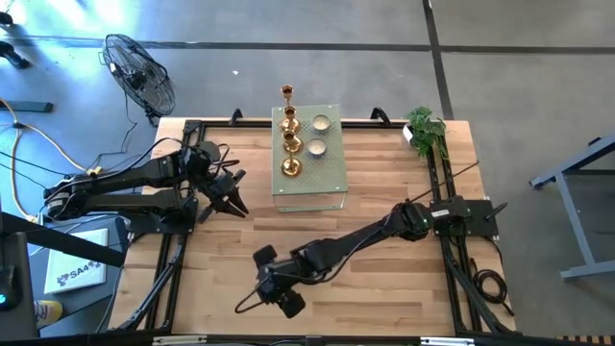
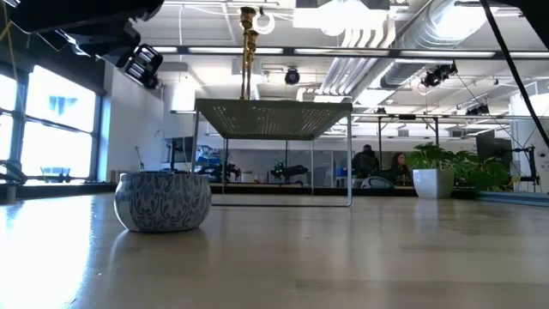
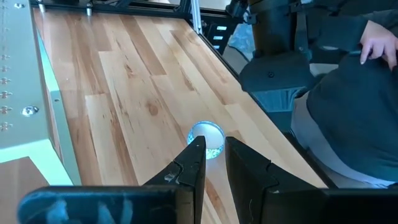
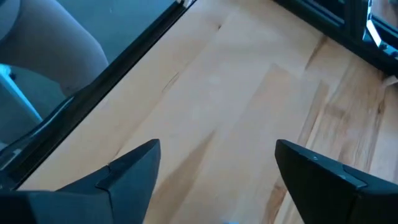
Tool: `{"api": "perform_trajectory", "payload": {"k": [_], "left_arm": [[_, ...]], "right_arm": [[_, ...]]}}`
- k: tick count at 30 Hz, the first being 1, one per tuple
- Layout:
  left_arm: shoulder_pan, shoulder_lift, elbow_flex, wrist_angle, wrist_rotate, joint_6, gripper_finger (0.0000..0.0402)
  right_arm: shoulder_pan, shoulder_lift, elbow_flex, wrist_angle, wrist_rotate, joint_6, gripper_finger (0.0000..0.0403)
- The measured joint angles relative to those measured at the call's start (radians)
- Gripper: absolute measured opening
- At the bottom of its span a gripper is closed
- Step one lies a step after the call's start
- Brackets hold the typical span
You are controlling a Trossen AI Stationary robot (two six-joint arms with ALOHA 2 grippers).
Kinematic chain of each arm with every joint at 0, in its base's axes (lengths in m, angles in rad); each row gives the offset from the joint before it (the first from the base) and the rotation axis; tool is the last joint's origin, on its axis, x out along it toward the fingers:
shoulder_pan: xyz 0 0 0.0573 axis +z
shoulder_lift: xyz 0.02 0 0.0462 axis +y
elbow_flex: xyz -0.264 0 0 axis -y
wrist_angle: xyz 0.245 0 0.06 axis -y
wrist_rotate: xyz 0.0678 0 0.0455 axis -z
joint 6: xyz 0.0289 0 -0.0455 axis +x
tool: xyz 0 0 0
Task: Pick & Place candle stick holders
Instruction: Put the blue scented candle on the shelf aligned with the blue scented candles
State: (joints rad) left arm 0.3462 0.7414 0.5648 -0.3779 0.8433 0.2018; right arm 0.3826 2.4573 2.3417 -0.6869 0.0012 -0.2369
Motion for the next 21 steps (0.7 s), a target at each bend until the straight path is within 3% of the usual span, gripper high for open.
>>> {"api": "perform_trajectory", "payload": {"k": [11, 17, 21], "left_arm": [[0.0, 0.0, 0.0, 0.001, -0.001, -0.101, 0.006], [0.0, 0.0, 0.0, 0.001, -0.047, -0.106, 0.006], [0.0, 0.001, 0.0, 0.002, -0.097, -0.106, 0.006]], "right_arm": [[0.0, -0.001, 0.0, -0.03, 0.017, 0.009, 0.0389], [0.001, -0.015, -0.002, -0.049, 0.087, 0.003, 0.0396], [-0.001, -0.017, -0.002, -0.014, 0.048, -0.004, 0.0396]]}}
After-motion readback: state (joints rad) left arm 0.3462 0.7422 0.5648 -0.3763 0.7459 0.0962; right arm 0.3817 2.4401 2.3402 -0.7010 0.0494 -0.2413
